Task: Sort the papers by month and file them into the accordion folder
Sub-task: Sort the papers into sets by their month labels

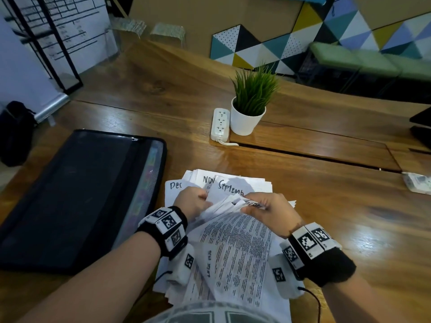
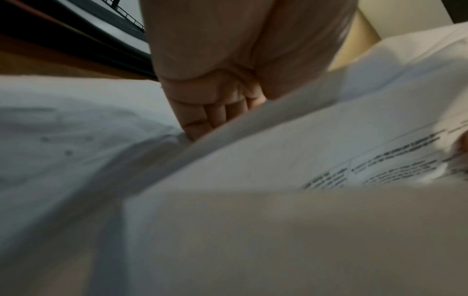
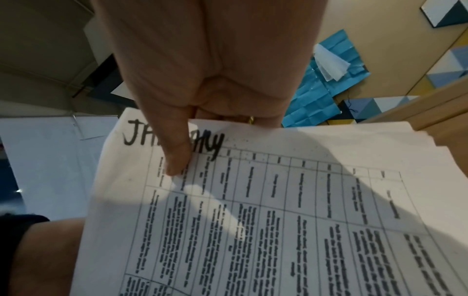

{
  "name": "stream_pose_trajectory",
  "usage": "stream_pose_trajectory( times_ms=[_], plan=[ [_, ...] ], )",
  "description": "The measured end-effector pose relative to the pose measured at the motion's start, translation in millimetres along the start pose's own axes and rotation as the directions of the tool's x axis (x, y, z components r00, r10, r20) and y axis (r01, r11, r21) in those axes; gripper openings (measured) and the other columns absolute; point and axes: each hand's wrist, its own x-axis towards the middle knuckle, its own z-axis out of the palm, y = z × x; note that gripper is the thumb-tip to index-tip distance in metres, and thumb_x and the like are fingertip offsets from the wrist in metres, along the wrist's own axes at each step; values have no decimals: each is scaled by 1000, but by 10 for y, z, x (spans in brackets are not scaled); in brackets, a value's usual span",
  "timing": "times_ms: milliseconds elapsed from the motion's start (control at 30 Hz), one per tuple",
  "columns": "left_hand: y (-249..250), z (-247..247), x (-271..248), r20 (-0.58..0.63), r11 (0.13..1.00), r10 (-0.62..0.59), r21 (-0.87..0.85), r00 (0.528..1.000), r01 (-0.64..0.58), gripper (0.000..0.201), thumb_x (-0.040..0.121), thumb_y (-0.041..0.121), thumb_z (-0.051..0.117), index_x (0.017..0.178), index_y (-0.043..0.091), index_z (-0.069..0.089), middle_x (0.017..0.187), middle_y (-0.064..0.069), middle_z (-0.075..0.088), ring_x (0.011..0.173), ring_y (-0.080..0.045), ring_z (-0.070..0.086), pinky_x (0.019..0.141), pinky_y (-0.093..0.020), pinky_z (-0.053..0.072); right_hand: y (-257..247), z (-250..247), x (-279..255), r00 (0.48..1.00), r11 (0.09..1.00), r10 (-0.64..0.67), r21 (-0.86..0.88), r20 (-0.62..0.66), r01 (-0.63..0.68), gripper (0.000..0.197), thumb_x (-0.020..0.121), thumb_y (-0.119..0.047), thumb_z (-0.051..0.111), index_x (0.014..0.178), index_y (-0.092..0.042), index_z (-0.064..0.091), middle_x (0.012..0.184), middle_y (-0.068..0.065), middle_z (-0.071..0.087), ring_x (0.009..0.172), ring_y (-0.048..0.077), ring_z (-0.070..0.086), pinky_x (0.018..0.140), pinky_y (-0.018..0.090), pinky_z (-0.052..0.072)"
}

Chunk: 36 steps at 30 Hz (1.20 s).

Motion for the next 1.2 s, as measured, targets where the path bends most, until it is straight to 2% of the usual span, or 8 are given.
stream_pose_trajectory(
  times_ms=[67, 167, 300, 467, 567, 700, 933, 1200],
  plan=[
    [-52, -33, 9, -67, 1000, -12, 28, 998, 14, 31, 81, 9, 65, 53, 13, 53, 57, -2, 49, 62, -20, 50, 57, -27, 39, -24, -42, -4, 1000, 999, 17, -50, -22, -18, 15, 88, -27, 61, 89, -41, 66, 87, -11, 71, 72, 18, 66, 67, 36, 56],
    [-134, -149, -36, -182, 996, -66, 51, 981, 76, 27, 83, 13, 62, 59, 21, 53, 65, 6, 55, 67, -11, 52, 58, -17, 34, -69, -146, 22, 998, 993, 25, -111, -60, -32, 25, 89, -26, 60, 71, -43, 55, 74, -9, 67, 69, 12, 63, 62, 22, 50],
    [-242, -209, -121, -54, 997, -56, 45, 997, 59, 9, 88, 18, 61, 96, 14, 62, 96, 3, 64, 94, -16, 59, 83, -24, 45, -61, -111, 89, 999, 996, 12, -92, -39, -15, 9, 87, -21, 63, 90, -25, 70, 88, -8, 70, 79, 8, 64, 72, 20, 50],
    [-268, -188, -240, -56, 996, -21, -86, 998, 16, 14, 88, 9, 60, 91, 22, 59, 85, 12, 62, 82, -4, 57, 68, -15, 41, 13, 158, 136, 992, 987, -126, -104, -14, 123, 29, 72, 8, 64, 83, -17, 71, 99, -2, 63, 93, 9, 59, 81, 7, 38],
    [-308, -174, -272, -84, 991, 7, -132, 996, -18, 21, 88, 9, 61, 75, 26, 61, 84, 11, 63, 82, -4, 58, 79, -22, 43, 63, 259, 137, 996, 994, -77, -79, -50, 73, 39, 72, 8, 63, 78, -31, 66, 116, -5, 53, 108, 9, 51, 88, 17, 39],
    [-325, -165, -287, -86, 992, 24, -119, 996, -34, 14, 90, 12, 60, 99, 9, 69, 112, 5, 58, 104, -14, 56, 102, -31, 41, 71, 303, 146, 996, 991, -81, -105, -37, 77, 41, 73, 8, 63, 77, -33, 65, 138, -5, 40, 127, 15, 39, 98, 34, 40],
    [-276, -193, -172, -85, 997, 65, 43, 994, -62, 14, 89, 19, 57, 102, 15, 61, 110, -1, 55, 96, -16, 58, 89, -36, 52, 3, 316, 89, 998, 991, -58, -121, -3, 57, 36, 70, 13, 56, 83, -18, 70, 133, -9, 39, 128, 14, 37, 96, 22, 30],
    [-125, -217, -74, -109, 985, 81, 163, 991, -62, 11, 85, 13, 55, 90, 8, 63, 109, -3, 50, 100, -19, 51, 93, -31, 42, 27, 329, 73, 998, 997, -58, -43, -21, 57, 46, 70, 12, 60, 75, -34, 63, 136, 0, 43, 130, 15, 37, 99, 24, 35]
  ],
)
